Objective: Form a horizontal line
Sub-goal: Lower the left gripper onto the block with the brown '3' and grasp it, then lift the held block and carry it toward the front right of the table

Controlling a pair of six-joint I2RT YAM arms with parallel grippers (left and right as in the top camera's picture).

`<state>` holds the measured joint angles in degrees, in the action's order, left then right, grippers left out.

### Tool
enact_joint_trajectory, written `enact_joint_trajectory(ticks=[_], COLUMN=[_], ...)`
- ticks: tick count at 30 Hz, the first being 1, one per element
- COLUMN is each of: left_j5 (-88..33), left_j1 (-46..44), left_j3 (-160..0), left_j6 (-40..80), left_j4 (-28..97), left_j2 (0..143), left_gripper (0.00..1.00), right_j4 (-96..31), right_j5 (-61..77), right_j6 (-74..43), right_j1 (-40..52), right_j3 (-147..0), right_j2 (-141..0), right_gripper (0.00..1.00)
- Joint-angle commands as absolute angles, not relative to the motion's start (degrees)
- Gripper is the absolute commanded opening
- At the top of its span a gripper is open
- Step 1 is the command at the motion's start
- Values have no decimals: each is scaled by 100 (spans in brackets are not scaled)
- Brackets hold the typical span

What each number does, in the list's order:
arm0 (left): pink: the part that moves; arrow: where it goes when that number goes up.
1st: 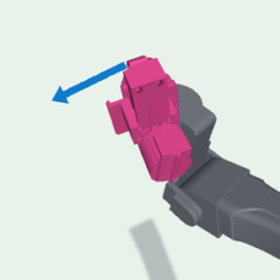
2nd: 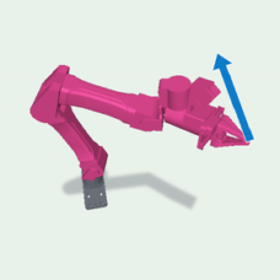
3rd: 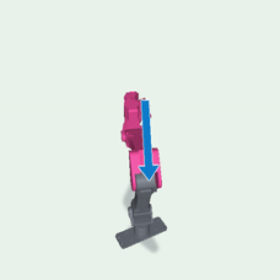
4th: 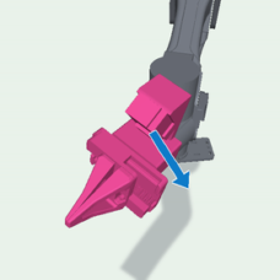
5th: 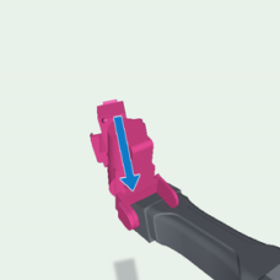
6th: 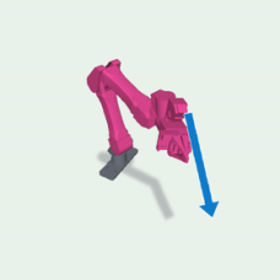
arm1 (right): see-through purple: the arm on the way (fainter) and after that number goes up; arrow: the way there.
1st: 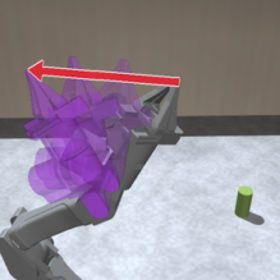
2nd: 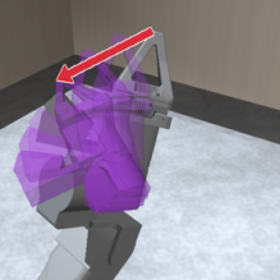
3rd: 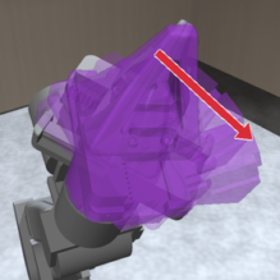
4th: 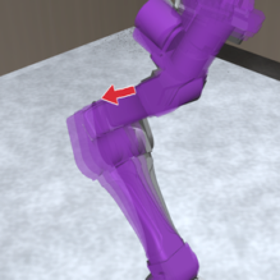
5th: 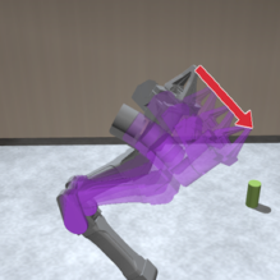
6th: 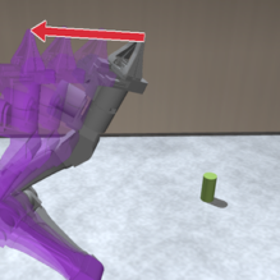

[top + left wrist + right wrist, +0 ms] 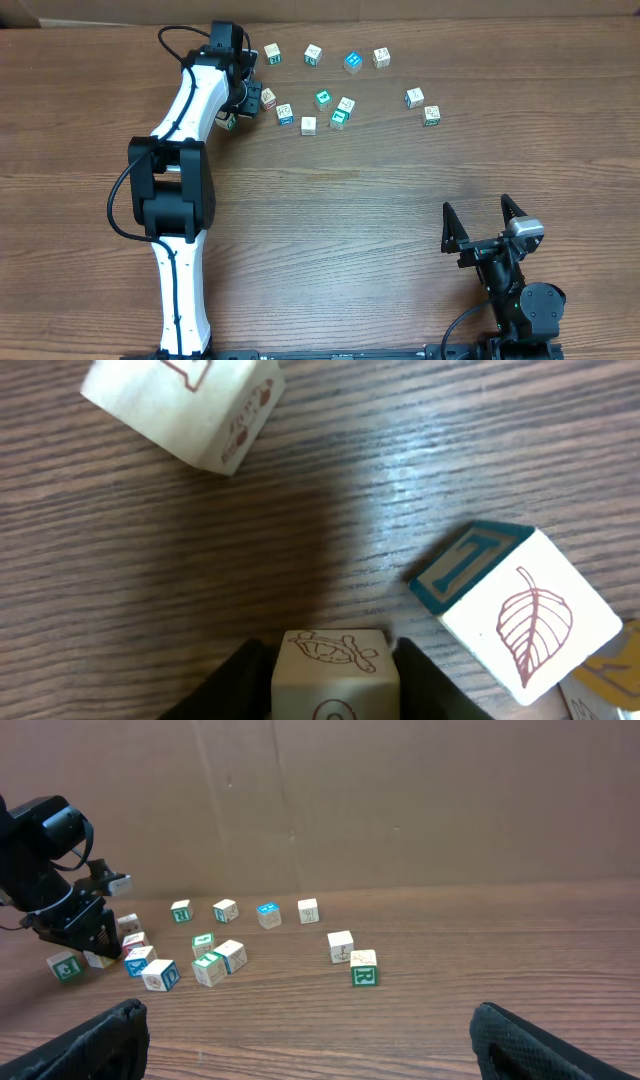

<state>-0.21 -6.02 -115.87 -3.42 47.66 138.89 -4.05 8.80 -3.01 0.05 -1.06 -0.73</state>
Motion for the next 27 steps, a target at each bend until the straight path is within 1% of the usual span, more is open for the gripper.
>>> enact_joint_trajectory(ticks=[1,3,7,12,15,21,27], left_j5=[-43,-43,-40,23,23,21,19], left_j1=[-639,-639,-639,-639,-639,-642,-646], left_j3=[-11673,-11675,-11725,-11872,-12075,-12462,-12512], left_j6=[-429,-423,-401,-117,25,80,711], left_j4=[4707,4676,4685,4908,5140,5680,6405], left_j2=[13941,13939,13926,13760,13544,12844,11928], left_gripper=[30,25,16,8,7,9,10], right_j4=[-377,-377,-377,-377,-375,-375,-377], right_j5=[910,910,910,910,910,910,910], right_j6=[-336,-336,-336,-336,-336,-336,-336], right_j1=[36,36,36,36,36,36,36], right_j3=[-45,-45,-45,-45,-45,-45,-45], right_j2=[-16,-16,-16,-16,-16,-16,-16], right_gripper=[100,100,100,100,100,100,100])
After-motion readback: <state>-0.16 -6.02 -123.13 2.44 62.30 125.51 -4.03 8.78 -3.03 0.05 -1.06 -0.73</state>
